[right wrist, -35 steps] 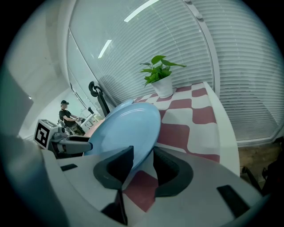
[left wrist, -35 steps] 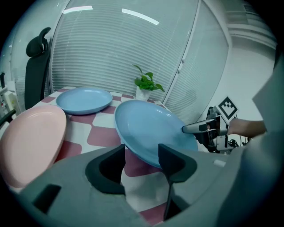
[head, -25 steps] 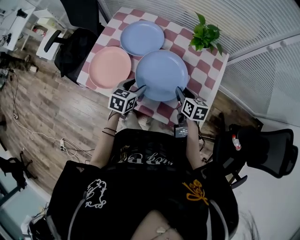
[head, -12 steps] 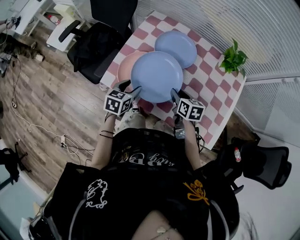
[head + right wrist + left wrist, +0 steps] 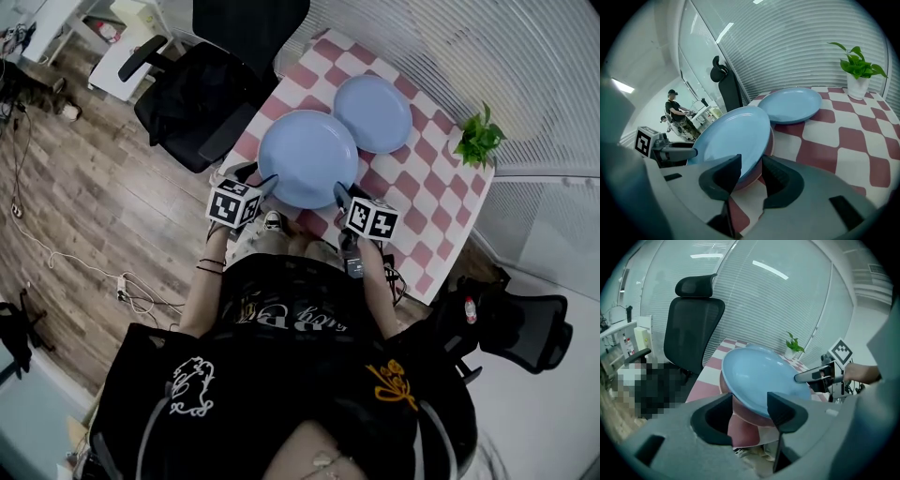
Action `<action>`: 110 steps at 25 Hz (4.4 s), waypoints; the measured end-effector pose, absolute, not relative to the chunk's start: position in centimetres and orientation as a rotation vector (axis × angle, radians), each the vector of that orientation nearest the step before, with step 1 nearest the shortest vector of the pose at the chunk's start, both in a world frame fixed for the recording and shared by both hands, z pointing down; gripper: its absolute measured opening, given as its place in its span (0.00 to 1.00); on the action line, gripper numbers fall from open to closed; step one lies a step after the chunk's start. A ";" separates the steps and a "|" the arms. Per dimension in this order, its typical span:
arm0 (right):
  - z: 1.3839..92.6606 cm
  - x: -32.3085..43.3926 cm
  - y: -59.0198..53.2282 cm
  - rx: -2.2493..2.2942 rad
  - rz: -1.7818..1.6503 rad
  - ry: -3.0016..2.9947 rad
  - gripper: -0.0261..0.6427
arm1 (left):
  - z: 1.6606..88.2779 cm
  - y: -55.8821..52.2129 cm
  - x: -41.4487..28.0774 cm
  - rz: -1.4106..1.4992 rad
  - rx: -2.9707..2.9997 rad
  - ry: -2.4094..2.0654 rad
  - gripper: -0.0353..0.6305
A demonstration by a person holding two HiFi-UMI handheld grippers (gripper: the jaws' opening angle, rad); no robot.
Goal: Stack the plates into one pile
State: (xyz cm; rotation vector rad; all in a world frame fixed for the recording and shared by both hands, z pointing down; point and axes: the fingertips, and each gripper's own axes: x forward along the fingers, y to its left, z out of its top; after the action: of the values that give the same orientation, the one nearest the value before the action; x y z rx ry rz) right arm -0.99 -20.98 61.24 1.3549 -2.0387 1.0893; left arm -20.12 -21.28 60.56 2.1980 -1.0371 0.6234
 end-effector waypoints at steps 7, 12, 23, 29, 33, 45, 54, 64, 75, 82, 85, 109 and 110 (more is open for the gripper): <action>62.8 -1.4 -20.5 1.380 1.143 -1.965 0.24 | 62.3 -21.6 -20.7 0.673 2.176 -0.986 0.41; 62.9 -1.2 -20.6 1.393 1.186 -1.978 0.24 | 63.4 -21.6 -20.5 0.712 2.170 -0.957 0.42; 61.8 -0.1 -21.1 1.427 1.116 -1.959 0.33 | 61.0 -24.5 -22.9 0.651 2.212 -1.034 0.43; 59.0 2.6 -22.0 1.592 1.148 -2.012 0.33 | 57.2 -27.7 -22.7 0.560 2.352 -1.006 0.42; 57.7 4.7 -22.3 1.632 1.080 -2.000 0.32 | 55.1 -30.5 -20.3 0.552 2.459 -0.940 0.42; 56.5 12.3 -27.8 1.744 1.001 -1.990 0.32 | 54.2 -38.4 -10.4 0.734 2.649 -0.696 0.42; 59.6 15.0 -33.0 1.770 1.176 -1.983 0.32 | 59.9 -42.7 -5.7 0.943 2.511 -0.587 0.42; 64.6 14.9 -34.6 1.679 1.349 -1.928 0.32 | 65.0 -43.9 -4.0 0.995 2.359 -0.539 0.42; 64.9 14.2 -34.8 1.684 1.453 -1.930 0.22 | 65.1 -43.9 -3.2 0.989 2.392 -0.524 0.38; 61.1 14.5 -35.9 1.745 1.354 -1.995 0.22 | 61.7 -45.1 -3.0 0.910 2.478 -0.590 0.38; 58.8 14.2 -36.0 1.762 1.313 -2.039 0.22 | 59.2 -45.1 -3.3 0.858 2.526 -0.619 0.38; 59.0 0.7 -23.4 1.395 1.273 -2.092 0.21 | 57.6 -26.7 -18.9 0.669 2.319 -0.975 0.37; 59.2 0.4 -22.9 1.385 1.277 -2.084 0.21 | 57.9 -25.9 -19.3 0.660 2.301 -0.983 0.37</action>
State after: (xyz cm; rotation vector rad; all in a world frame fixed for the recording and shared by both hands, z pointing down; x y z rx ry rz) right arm 0.42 -22.89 59.22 1.3849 -2.0840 1.2767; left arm -19.30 -25.91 57.86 2.3010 -0.9831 0.6600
